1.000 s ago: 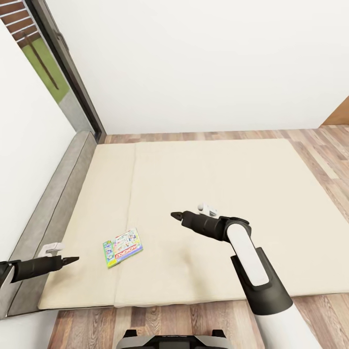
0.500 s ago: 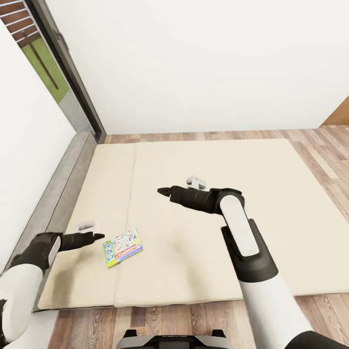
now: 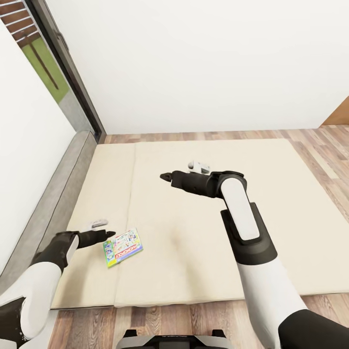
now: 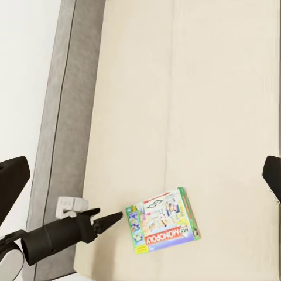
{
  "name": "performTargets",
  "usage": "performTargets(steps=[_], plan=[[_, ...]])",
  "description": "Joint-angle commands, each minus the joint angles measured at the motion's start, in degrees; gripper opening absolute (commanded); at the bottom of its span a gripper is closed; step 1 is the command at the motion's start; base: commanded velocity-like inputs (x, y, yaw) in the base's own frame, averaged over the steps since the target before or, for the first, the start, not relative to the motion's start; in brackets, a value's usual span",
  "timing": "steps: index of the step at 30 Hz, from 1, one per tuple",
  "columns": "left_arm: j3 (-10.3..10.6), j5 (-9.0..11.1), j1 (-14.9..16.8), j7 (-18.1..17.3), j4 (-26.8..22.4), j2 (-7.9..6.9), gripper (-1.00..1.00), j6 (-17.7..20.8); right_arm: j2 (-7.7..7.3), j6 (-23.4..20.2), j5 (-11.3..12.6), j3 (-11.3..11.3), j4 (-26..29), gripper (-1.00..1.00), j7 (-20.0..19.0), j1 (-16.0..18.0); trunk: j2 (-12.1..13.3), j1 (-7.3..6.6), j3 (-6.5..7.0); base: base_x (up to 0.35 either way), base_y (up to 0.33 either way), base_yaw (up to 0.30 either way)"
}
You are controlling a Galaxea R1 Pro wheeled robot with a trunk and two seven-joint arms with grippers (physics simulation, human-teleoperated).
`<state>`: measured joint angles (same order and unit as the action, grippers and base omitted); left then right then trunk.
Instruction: Put all the toys in the child's room - the three board games (two on the bed and one on the table), the two jigsaw puzzles on the table, and the tennis ball on the table - inside the toy box on the table in the child's room.
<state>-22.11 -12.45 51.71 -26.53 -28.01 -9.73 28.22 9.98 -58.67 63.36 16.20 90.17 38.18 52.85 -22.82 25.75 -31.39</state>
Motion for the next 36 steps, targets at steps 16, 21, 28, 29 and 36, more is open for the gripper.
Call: performTargets(steps=[16,21,28,29,36], plan=[[-0.74,-0.01,0.06,5.31,0.06,-0.15,1.0,-0.65,0.01,-0.3,0.72,0.0,0.08,1.0,1.28,0.59,-0.1,0.03,-1.23,0.0,0.0,0.0],[-0.73,-0.02,0.06,5.53,0.06,0.13,1.0,-0.74,0.01,-0.3,0.71,-0.08,0.09,1.0,1.28,0.59,-0.1,0.03,-1.7,0.0,0.0,0.0],[-0.62,-0.1,0.06,5.66,0.06,0.4,1.0,-0.99,0.01,-0.3,0.71,-0.11,0.13,1.0,1.28,0.59,-0.1,0.03,-2.35,0.0,0.0,0.0],[-0.61,-0.12,0.06,5.67,0.06,0.4,1.0,-1.02,0.01,-0.3,0.71,-0.11,0.14,1.0,1.28,0.59,-0.1,0.03,-2.45,0.0,0.0,0.0],[-0.57,-0.19,0.06,5.76,0.06,0.74,1.0,-1.23,0.01,-0.46,0.98,-0.15,0.28,1.0,1.03,1.67,-0.1,0.03,-3.1,0.0,0.0,0.0]])
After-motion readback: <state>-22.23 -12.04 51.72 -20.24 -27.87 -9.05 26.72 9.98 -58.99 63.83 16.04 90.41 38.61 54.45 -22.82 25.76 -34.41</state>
